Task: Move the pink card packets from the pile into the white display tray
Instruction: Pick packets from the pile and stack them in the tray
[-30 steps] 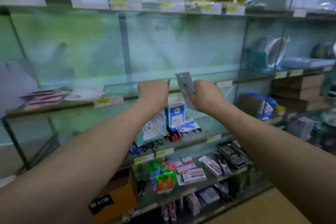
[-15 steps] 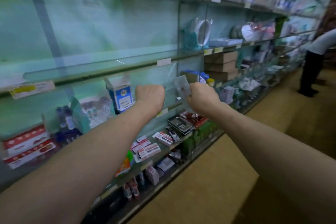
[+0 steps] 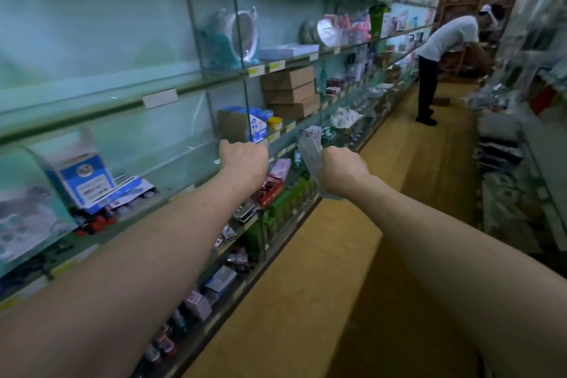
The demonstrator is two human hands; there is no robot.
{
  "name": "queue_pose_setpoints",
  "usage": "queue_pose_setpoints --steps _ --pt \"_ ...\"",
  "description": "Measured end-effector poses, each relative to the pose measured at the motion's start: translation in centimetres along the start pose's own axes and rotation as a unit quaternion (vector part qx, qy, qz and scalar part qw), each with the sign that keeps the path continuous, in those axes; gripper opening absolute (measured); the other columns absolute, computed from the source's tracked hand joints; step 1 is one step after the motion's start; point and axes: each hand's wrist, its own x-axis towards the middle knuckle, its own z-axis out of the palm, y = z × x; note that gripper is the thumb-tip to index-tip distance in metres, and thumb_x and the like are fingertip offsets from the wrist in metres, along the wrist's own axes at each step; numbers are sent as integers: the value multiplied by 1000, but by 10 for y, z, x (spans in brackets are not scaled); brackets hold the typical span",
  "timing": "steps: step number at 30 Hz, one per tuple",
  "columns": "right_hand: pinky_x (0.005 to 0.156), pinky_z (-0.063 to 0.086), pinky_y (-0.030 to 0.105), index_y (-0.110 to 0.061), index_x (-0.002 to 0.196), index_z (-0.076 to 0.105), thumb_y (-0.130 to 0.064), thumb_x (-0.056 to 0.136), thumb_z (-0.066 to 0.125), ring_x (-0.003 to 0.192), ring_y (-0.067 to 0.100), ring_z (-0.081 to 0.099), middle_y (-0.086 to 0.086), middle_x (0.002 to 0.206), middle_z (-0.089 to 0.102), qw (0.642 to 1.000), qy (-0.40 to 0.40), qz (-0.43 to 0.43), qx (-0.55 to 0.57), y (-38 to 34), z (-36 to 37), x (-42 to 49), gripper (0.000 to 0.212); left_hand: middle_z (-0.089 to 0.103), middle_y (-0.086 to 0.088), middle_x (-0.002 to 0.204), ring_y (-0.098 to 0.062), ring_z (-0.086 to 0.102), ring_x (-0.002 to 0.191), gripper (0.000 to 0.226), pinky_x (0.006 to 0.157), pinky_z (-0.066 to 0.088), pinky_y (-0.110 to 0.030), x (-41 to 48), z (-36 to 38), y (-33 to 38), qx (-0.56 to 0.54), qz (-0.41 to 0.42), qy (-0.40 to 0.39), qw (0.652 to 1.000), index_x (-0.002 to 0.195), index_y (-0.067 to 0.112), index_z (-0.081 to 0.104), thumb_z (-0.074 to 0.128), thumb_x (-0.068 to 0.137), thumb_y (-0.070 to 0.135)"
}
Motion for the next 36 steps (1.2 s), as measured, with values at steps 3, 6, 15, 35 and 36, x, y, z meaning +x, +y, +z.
queue_pose_setpoints --steps 3,6,15,35,36 --pt "49 37 29 -13 62 35 -2 90 48 55 22 46 6 64 46 1000 1 22 -8 40 -2 16 33 64 -6 120 -25 58 112 26 95 32 -34 23 -5 37 -2 21 4 1000 113 17 61 40 97 16" --pt "47 36 28 -14 62 36 -3 89 48 64 25 52 5 66 48 999 1 33 -23 79 -6 29 31 63 -6 119 -25 58 111 26 97 32 -36 45 -14 75 4 46 -1 999 112 17 60 42 95 13" --pt "58 47 32 -12 88 53 -6 91 49 72 23 56 5 79 57 998 24 32 -53 163 -17 61 8 67 -3 111 -23 60 108 22 99 30 -38 99 -30 164 18 92 24 995 101 19 61 46 91 8" --pt "75 54 35 -11 105 63 -3 92 48 81 23 59 2 80 54 990 34 -4 -136 246 -22 246 22 64 1 91 -23 60 93 28 94 31 -38 295 -7 246 8 124 41 991 68 19 40 45 91 4" --pt "74 54 35 -11 105 64 -2 91 48 81 23 60 3 81 55 990 34 -6 -139 248 -23 261 23 64 1 93 -23 60 94 29 94 31 -39 310 -5 248 6 126 42 991 66 19 38 45 90 3"
